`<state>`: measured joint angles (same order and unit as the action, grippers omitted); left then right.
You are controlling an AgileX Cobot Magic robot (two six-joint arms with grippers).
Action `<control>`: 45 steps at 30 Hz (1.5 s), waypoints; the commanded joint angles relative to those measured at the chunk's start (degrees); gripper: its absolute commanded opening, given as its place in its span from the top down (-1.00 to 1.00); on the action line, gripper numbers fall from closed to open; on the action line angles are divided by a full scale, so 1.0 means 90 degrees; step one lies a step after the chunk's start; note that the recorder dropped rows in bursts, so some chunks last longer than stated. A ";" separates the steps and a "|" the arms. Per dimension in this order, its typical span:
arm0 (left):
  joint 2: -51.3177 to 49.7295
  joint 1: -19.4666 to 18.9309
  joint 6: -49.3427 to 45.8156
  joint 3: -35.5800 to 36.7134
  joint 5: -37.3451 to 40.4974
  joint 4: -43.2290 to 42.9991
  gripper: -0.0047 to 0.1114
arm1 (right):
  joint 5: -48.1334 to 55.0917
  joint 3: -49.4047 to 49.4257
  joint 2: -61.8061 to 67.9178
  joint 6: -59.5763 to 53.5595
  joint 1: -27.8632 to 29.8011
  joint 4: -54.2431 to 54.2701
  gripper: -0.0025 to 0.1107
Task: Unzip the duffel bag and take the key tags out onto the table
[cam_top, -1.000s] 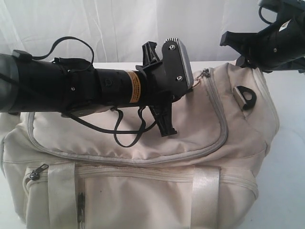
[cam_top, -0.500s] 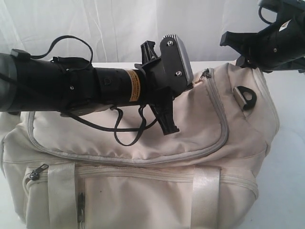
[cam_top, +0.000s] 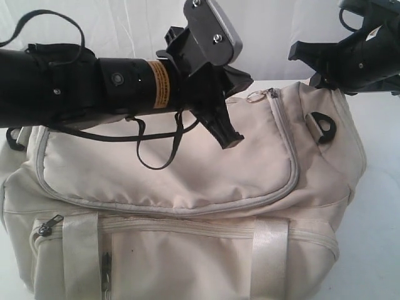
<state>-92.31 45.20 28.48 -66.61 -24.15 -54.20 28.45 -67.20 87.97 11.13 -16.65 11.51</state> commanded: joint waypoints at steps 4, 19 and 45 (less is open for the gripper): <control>0.0418 0.0010 0.2737 -0.0021 -0.0208 -0.2440 0.92 | -0.0587 -0.0077 -0.0114 -0.0070 0.0076 -0.0111 0.96; -0.0467 0.0010 0.1255 -0.0021 0.0395 -0.2536 -0.01 | -0.0638 -0.0077 -0.0122 -0.0070 0.0076 -0.0111 0.96; -0.0752 0.0010 0.0686 -0.0446 0.0465 -0.2133 -0.19 | -0.0600 -0.0077 -0.0122 -0.0094 0.0076 -0.0111 0.96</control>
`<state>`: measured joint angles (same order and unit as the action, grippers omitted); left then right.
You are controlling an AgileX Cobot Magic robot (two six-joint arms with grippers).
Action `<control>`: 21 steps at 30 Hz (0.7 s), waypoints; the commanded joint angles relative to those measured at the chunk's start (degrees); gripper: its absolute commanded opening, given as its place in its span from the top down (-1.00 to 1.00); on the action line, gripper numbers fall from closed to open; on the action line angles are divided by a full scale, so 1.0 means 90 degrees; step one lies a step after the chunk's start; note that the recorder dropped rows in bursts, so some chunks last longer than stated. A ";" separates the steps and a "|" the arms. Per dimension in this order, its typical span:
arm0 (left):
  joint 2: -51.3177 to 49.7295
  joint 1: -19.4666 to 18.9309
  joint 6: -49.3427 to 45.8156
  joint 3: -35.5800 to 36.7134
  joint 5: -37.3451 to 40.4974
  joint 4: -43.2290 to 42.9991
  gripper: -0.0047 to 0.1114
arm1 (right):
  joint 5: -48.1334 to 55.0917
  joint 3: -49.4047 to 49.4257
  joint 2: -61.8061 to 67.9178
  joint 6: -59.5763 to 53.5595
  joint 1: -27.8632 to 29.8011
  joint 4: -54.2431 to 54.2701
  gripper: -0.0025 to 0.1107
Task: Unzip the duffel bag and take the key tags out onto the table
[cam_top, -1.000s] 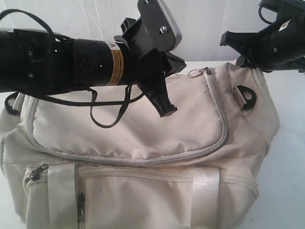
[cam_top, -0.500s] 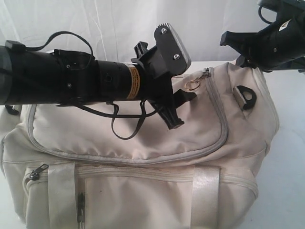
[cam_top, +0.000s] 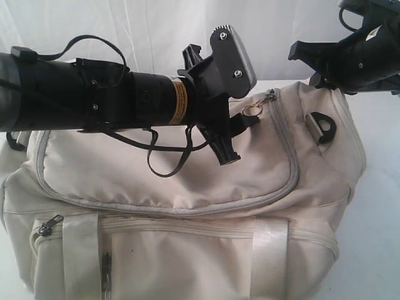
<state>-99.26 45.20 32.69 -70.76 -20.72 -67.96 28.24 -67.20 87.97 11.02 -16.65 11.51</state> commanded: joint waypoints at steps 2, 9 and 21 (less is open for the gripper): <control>-0.0019 0.0021 0.0197 0.0016 0.0034 -0.0724 -0.19 | -0.0614 -0.0077 -0.0122 -0.0082 0.0076 -0.0111 0.96; -0.0345 0.0032 -0.0348 0.0004 -0.0084 -0.0715 -0.19 | -0.0625 -0.0077 -0.0122 -0.0082 0.0076 -0.0111 0.96; -0.0657 0.0099 -0.1352 -0.0270 -0.0157 0.0591 -0.04 | -0.0686 -0.0077 -0.0122 -0.0082 0.0076 -0.0111 0.96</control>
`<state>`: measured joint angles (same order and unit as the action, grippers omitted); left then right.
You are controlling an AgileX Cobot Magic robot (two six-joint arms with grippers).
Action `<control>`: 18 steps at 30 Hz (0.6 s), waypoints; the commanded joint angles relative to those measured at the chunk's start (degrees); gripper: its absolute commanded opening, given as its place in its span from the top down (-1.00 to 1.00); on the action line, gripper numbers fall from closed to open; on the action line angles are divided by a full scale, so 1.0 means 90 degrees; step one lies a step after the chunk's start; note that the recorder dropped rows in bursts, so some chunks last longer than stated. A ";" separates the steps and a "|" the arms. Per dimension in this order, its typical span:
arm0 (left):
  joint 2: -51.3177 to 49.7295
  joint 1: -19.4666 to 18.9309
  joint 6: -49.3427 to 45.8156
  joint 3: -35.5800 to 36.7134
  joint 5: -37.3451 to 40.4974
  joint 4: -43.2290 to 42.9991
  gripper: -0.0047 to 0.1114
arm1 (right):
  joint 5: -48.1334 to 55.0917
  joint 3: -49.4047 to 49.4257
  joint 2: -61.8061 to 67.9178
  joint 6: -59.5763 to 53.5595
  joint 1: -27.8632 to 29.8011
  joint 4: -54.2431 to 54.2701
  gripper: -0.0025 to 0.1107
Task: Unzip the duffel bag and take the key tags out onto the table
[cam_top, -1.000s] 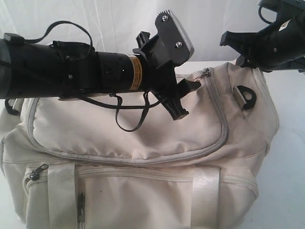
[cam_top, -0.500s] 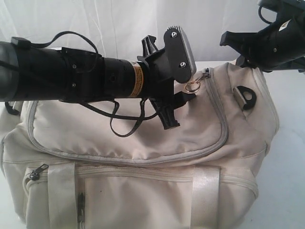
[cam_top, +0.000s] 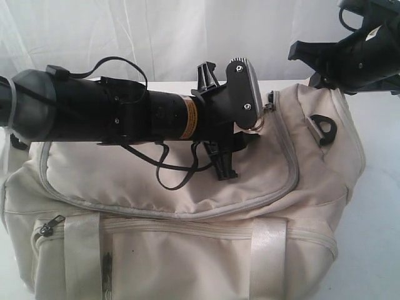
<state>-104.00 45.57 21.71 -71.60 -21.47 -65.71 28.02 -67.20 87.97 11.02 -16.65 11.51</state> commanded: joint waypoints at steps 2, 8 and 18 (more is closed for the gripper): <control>-0.0195 0.0058 -0.0132 -0.0257 -0.0165 0.0341 -0.04 | -0.0662 -0.0077 -0.0122 -0.0082 0.0076 -0.0111 0.96; -0.0376 0.0058 -0.0132 -0.0383 -0.0120 0.0389 0.04 | -0.0678 -0.0077 -0.0122 -0.0082 0.0076 -0.0111 0.96; -0.0397 0.0096 -0.0132 -0.0383 0.0013 0.0403 0.76 | -0.0693 -0.0077 -0.0122 -0.0082 0.0076 -0.0111 0.96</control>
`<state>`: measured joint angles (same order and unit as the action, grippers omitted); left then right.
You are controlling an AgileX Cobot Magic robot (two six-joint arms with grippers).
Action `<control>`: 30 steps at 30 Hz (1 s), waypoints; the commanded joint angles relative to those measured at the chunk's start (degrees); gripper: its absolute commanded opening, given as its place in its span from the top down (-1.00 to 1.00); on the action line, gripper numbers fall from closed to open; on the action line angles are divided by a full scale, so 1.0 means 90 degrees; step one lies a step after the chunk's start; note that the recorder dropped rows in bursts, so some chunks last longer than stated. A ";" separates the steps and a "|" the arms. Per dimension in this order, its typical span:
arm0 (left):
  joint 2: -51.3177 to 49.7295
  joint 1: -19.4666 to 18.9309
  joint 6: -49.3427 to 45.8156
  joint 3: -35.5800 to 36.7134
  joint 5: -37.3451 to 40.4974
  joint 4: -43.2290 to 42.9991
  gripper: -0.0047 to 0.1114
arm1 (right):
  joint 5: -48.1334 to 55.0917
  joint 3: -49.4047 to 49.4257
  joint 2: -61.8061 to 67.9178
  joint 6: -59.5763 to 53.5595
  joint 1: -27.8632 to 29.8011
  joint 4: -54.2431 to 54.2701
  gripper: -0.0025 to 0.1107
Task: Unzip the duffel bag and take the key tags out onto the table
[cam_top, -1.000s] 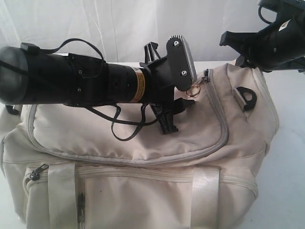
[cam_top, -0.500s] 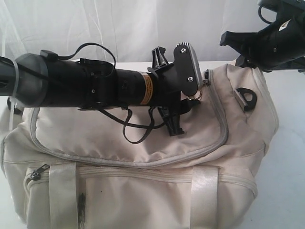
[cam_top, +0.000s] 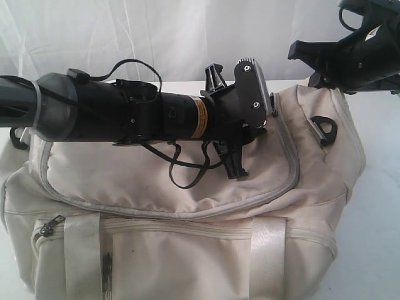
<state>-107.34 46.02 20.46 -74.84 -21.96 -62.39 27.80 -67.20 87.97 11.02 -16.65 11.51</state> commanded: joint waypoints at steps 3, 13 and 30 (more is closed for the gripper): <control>-0.0026 0.0046 0.0031 -0.0023 0.0068 0.0033 0.77 | -0.0668 -0.0077 -0.0122 -0.0082 0.0076 -0.0111 0.96; 0.0385 0.0046 0.0715 -0.0023 0.1126 0.0033 0.77 | -0.0745 -0.0077 -0.0122 -0.0082 0.0076 -0.0128 0.96; 0.1263 0.0046 0.5138 0.0323 -0.0456 -0.2173 0.77 | -0.0759 -0.0077 0.0255 -0.0366 0.0076 -0.0139 0.96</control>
<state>-98.16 46.52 58.29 -72.42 -20.97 -73.81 25.63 -67.20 90.34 8.67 -16.65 11.44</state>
